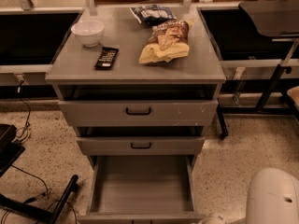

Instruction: Close bottom drawer

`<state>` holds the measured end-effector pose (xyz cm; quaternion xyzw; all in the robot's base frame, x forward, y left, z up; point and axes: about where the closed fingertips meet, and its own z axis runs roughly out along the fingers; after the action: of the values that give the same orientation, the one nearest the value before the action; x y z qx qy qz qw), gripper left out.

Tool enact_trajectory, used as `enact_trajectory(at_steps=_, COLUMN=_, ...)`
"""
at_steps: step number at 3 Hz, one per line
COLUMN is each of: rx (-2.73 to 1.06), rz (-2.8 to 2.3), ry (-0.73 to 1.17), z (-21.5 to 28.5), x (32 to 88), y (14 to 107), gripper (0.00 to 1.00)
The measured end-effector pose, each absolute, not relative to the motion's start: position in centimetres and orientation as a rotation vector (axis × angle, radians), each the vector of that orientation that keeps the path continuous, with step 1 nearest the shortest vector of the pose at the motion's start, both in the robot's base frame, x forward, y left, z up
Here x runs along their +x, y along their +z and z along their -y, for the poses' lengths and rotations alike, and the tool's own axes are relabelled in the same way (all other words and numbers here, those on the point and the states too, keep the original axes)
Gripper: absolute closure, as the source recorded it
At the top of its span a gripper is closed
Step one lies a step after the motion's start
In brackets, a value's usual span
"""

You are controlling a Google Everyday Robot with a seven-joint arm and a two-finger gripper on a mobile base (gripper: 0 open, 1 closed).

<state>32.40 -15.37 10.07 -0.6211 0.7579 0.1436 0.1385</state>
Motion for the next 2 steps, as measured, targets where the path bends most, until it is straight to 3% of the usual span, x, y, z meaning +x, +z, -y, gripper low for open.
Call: enact_trajectory(at_steps=2, rx=-1.717, rz=-2.107, ry=0.421, z=13.41, x=34.03, y=10.7, gripper=1.0)
